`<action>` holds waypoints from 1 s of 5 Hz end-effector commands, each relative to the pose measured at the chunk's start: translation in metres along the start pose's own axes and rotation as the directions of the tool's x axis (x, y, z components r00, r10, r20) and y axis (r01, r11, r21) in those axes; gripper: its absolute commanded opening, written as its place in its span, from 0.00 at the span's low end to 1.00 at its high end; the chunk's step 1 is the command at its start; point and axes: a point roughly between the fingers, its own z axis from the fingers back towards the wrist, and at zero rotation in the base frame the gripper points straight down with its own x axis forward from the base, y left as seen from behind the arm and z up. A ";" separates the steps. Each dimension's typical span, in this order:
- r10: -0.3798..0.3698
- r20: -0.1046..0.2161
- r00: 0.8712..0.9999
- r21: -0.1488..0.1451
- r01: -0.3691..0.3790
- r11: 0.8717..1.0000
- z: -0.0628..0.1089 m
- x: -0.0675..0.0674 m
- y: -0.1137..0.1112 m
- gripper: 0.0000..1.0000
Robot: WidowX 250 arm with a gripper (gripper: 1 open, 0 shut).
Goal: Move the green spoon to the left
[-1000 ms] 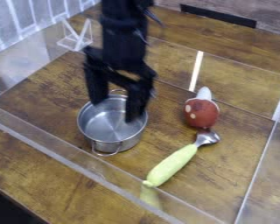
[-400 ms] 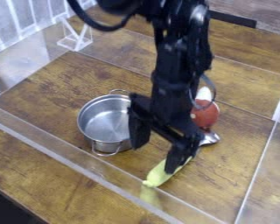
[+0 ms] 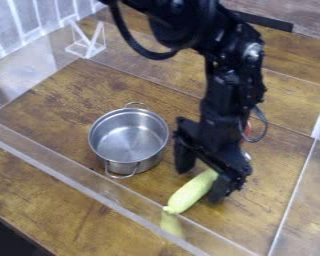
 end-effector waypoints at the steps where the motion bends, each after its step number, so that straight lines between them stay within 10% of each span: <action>1: 0.026 0.056 0.998 0.015 -0.027 1.000 0.018 0.007 0.013 1.00; 5: 0.314 0.068 0.947 0.013 -0.315 0.949 0.018 0.000 0.034 1.00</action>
